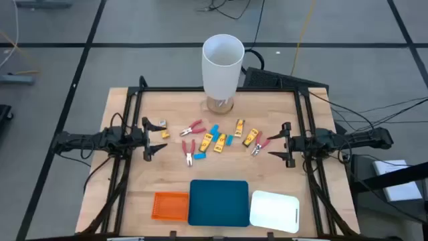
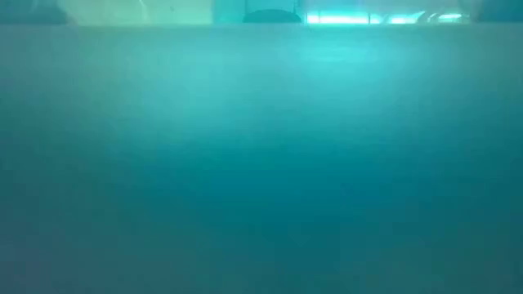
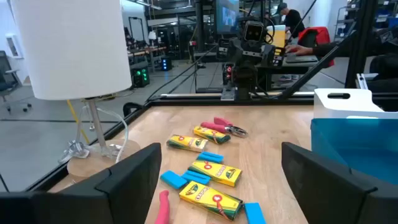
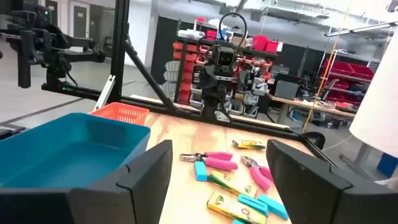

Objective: Pick & Place School Supplies

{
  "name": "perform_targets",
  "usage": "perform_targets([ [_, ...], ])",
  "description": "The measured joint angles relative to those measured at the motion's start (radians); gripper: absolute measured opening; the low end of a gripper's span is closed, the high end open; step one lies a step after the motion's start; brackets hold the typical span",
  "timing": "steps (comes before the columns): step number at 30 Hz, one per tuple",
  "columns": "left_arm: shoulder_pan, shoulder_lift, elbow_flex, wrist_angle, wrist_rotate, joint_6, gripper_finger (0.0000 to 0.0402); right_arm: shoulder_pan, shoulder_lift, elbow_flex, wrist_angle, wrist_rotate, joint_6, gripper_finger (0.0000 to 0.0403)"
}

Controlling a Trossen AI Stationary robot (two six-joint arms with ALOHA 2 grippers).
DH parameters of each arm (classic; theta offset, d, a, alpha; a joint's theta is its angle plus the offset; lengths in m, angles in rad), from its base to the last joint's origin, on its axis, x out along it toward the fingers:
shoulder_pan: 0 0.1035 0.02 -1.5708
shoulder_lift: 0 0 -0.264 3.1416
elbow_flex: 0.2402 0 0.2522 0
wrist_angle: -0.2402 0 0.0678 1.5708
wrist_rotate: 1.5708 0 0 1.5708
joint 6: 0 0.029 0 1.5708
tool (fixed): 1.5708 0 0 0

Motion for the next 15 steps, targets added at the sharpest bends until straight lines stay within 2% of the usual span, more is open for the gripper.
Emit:
perform_targets([
  [5, 0.000, 0.000, 0.000, 0.000, 0.000, 0.000, 0.0333, 0.000, 0.000, 0.000, 0.085, -0.002, 0.010, 0.0251],
  [11, 0.000, 0.000, 0.000, 0.000, 0.000, 0.000, 0.0333, 0.000, -0.001, 0.000, 0.244, -0.003, 0.312, 0.0251],
  [15, 0.000, 0.000, 0.000, 0.000, 0.000, 0.000, 0.0333, 0.000, 0.000, 0.000, 0.293, 0.015, 0.315, 0.0251],
])
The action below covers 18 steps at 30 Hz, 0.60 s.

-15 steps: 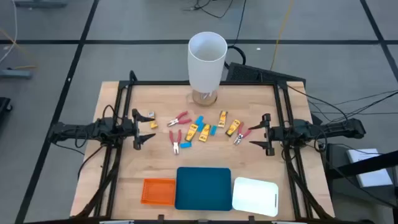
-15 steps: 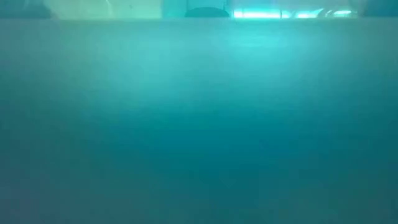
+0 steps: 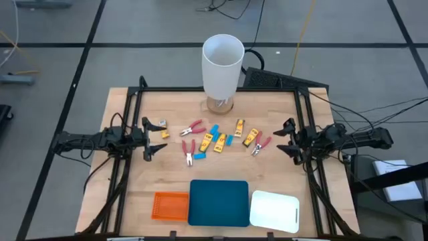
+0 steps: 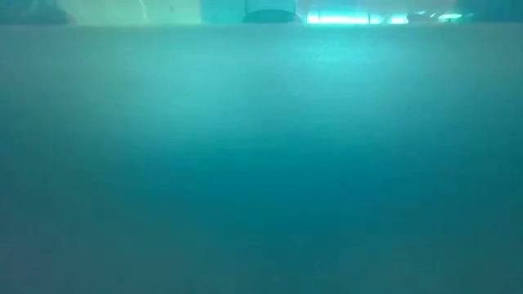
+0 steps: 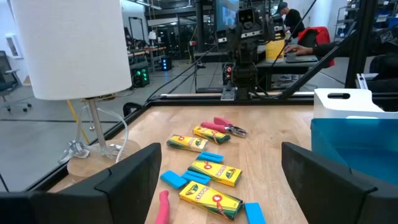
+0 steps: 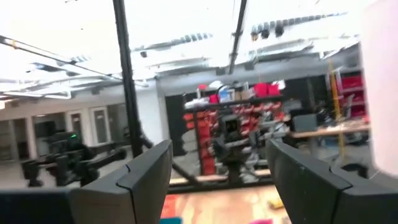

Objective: Pick & Place School Supplies
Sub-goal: Put the pink hole puncher into the white bin

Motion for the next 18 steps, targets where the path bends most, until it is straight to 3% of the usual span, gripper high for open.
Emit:
perform_targets([
  [3, 0.000, 0.000, 0.000, 0.000, 0.000, 0.000, 0.0333, 0.000, 0.001, 0.000, -0.008, 0.065, -0.003, 0.0251],
  [10, 0.000, 0.000, 0.000, 0.000, 0.000, 0.000, 0.0333, 0.000, 0.052, 0.000, -0.140, 0.061, 0.046, 0.0251],
  [16, 0.000, 0.000, 0.000, 0.000, 0.000, 0.000, 0.0333, 0.000, 0.200, 0.000, -0.016, 0.071, 0.126, 0.0251],
  [18, 0.000, 0.000, 0.000, 0.000, 0.000, 0.000, 0.0333, 0.000, 0.254, 0.005, 0.044, 0.125, 0.156, 0.0251],
])
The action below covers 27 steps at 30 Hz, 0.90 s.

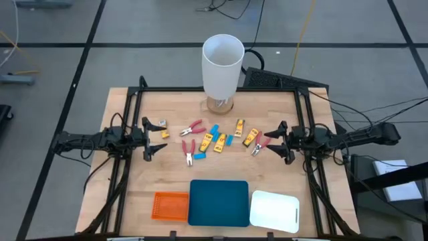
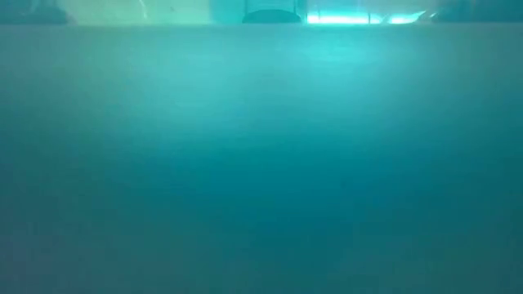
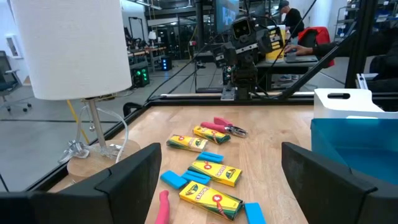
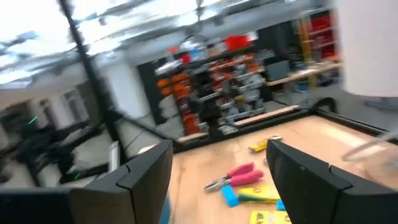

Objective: Pick & Place School Supplies
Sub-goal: Put the pink hole puncher into the white bin

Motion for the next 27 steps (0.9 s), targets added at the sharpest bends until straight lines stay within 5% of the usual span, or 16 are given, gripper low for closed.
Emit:
perform_targets([
  [3, 0.000, 0.000, 0.000, 0.000, 0.000, 0.000, 0.0333, 0.000, 0.075, 0.043, -0.034, 0.135, 0.066, 0.0252],
  [11, 0.000, 0.000, 0.000, 0.002, 0.000, 0.000, 0.0333, -0.009, 0.315, 0.285, -0.621, 0.426, 0.299, 0.0252],
  [22, 0.000, 0.000, 0.000, 0.002, 0.000, 0.000, 0.0333, -0.150, 0.600, 0.611, -1.186, 0.265, 0.735, 0.0251],
  [27, 0.000, 0.000, 0.000, 0.002, 0.000, 0.000, 0.0333, -0.213, 0.731, 0.616, -1.230, 0.124, 0.828, 0.0251],
])
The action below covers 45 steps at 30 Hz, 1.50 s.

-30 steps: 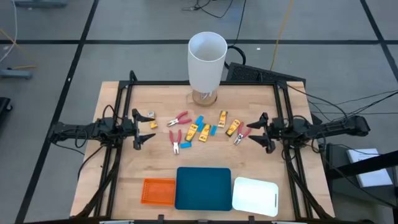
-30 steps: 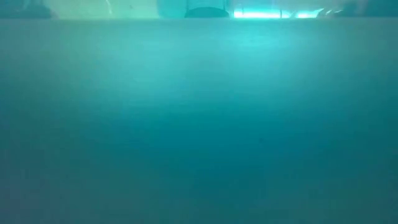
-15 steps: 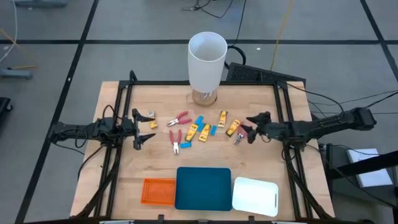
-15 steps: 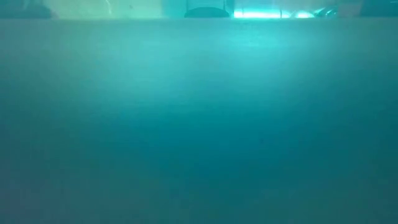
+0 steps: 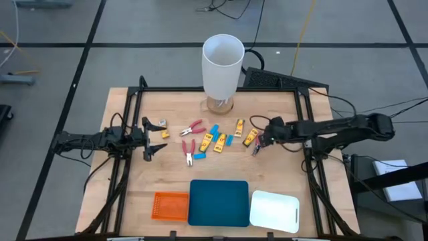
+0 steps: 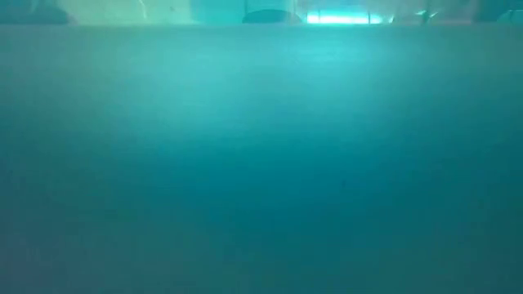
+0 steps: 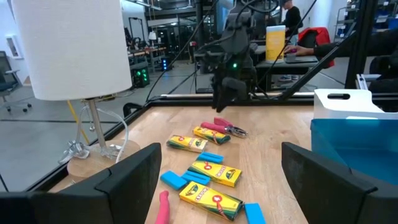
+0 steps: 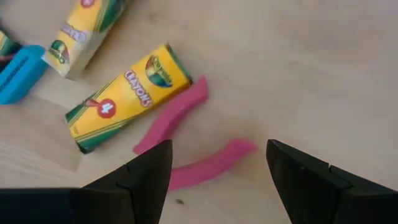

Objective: Pick & Place School Supplies
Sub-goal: Put the pink hole puncher into the white bin

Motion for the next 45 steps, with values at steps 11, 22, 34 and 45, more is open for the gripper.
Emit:
perform_targets([
  [11, 0.000, 0.000, 0.000, 0.000, 0.000, 0.000, 0.0333, -0.018, 0.177, 0.000, 0.069, -0.079, 0.053, 0.0251],
  [22, 0.000, 0.000, 0.000, 0.000, 0.000, 0.000, 0.0333, -0.030, 0.265, 0.005, 0.099, -0.055, 0.019, 0.0246],
  [34, 0.000, 0.000, 0.000, 0.000, 0.000, 0.000, 0.0333, -0.030, 0.259, 0.002, 0.114, -0.001, 0.001, 0.0155],
  [45, 0.000, 0.000, 0.000, 0.000, 0.000, 0.000, 0.0333, -0.031, 0.261, 0.001, 0.146, 0.025, -0.055, 0.0105],
])
